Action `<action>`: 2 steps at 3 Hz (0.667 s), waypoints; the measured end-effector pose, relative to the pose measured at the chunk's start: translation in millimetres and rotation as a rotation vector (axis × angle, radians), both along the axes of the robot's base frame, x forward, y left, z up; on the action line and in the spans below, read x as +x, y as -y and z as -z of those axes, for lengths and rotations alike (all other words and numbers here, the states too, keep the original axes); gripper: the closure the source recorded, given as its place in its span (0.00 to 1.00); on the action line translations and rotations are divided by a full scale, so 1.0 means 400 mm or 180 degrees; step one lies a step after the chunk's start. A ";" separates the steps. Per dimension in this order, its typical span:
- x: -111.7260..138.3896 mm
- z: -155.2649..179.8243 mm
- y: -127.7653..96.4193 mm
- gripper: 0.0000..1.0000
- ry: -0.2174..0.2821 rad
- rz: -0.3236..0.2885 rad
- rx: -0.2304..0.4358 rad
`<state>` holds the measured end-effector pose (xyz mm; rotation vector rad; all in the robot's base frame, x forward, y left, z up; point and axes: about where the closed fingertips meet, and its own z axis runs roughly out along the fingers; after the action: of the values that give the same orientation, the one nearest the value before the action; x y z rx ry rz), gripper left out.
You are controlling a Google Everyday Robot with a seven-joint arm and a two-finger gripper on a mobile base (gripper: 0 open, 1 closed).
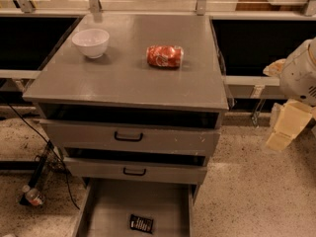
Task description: Pick rxbar chocolate from bottom drawer and place on counter
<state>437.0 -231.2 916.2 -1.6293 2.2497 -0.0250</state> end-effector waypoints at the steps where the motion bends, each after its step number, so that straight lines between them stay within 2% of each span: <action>1: -0.026 0.019 -0.012 0.00 0.0099 -0.0015 0.0134; 2: -0.052 0.048 -0.020 0.00 0.0100 -0.0071 0.0262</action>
Offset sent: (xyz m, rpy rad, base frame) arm -0.0341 0.0108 -0.0360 0.1400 -0.0270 0.0456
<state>416.1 -223.3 897.2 -1.6001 2.1795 0.0468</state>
